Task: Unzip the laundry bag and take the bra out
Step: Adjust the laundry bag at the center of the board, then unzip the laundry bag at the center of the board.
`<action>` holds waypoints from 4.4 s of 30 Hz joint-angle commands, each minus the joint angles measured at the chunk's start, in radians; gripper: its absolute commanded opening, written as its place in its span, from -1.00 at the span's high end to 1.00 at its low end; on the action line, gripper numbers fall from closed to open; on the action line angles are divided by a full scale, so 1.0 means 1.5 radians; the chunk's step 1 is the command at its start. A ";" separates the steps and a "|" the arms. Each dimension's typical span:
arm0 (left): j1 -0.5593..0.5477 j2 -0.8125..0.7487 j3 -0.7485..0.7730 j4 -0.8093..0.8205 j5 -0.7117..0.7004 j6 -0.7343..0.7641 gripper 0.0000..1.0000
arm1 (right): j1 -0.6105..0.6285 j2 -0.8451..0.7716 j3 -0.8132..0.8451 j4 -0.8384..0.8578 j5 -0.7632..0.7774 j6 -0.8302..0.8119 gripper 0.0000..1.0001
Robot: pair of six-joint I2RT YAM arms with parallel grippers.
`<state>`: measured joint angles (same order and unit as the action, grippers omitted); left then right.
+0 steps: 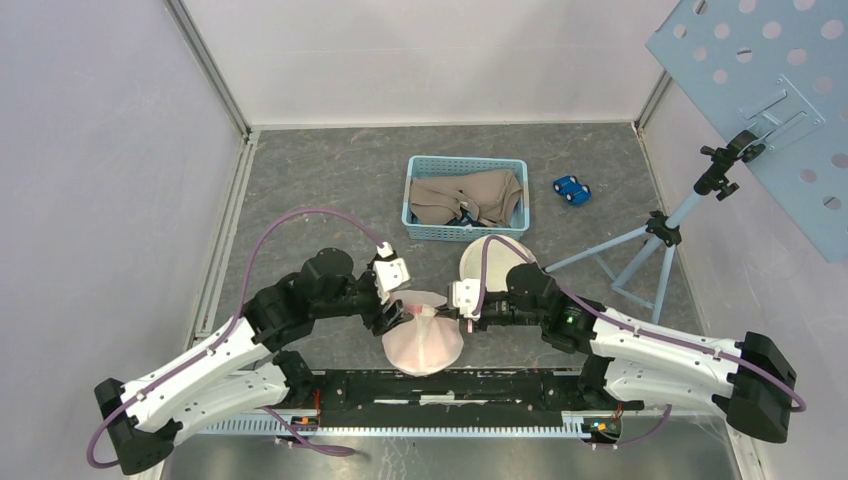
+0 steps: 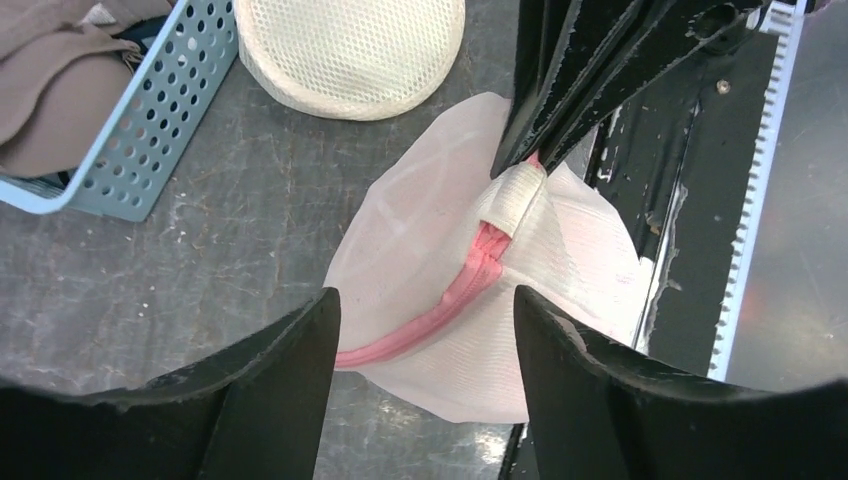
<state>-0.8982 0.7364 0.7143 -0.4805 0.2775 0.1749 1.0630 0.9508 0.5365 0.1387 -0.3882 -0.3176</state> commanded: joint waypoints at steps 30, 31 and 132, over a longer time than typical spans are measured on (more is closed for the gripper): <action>0.009 0.034 0.049 -0.006 0.083 0.118 0.90 | 0.002 0.029 0.059 0.049 -0.031 -0.002 -0.39; 0.008 0.032 0.048 -0.001 0.078 0.116 0.90 | 0.002 0.032 0.059 0.053 -0.031 0.000 -0.33; 0.066 0.063 0.001 0.130 0.051 -0.257 0.33 | 0.002 0.001 0.009 0.109 0.087 0.032 1.00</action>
<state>-0.8024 0.8177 0.7132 -0.2825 0.3637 -0.1761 1.0649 0.9737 0.5434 0.2459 -0.2607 -0.2665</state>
